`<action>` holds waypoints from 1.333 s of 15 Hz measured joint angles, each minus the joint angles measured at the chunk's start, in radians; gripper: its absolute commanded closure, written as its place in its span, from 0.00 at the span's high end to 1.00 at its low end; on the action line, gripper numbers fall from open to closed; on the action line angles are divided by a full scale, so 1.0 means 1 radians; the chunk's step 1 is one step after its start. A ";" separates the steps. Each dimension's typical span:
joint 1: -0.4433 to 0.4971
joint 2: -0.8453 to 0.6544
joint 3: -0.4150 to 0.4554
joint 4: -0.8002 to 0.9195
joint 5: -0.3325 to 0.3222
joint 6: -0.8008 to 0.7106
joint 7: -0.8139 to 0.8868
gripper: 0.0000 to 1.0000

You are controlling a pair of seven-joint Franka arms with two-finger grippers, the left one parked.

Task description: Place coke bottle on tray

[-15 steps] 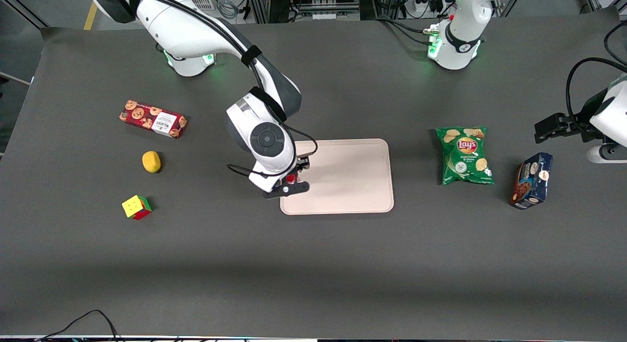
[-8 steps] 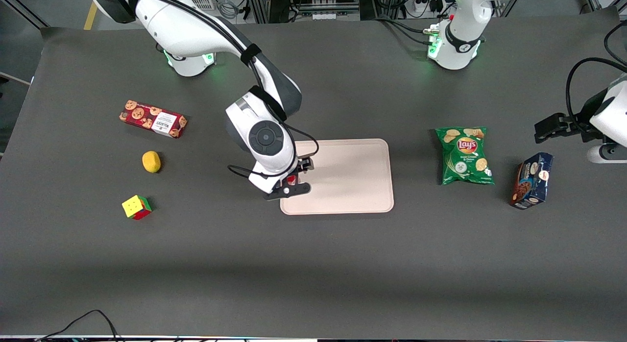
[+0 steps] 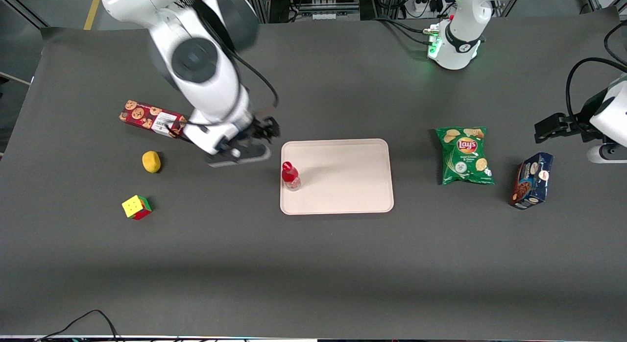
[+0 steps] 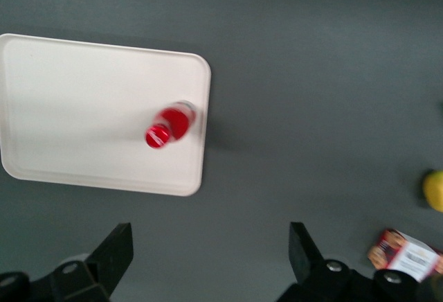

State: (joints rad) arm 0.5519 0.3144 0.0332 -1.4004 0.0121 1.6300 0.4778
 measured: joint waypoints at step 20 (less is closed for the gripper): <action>-0.643 -0.387 0.038 -0.357 -0.013 0.134 -0.175 1.00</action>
State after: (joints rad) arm -0.0912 -0.0726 0.0711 -1.7574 -0.0012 1.7643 0.3032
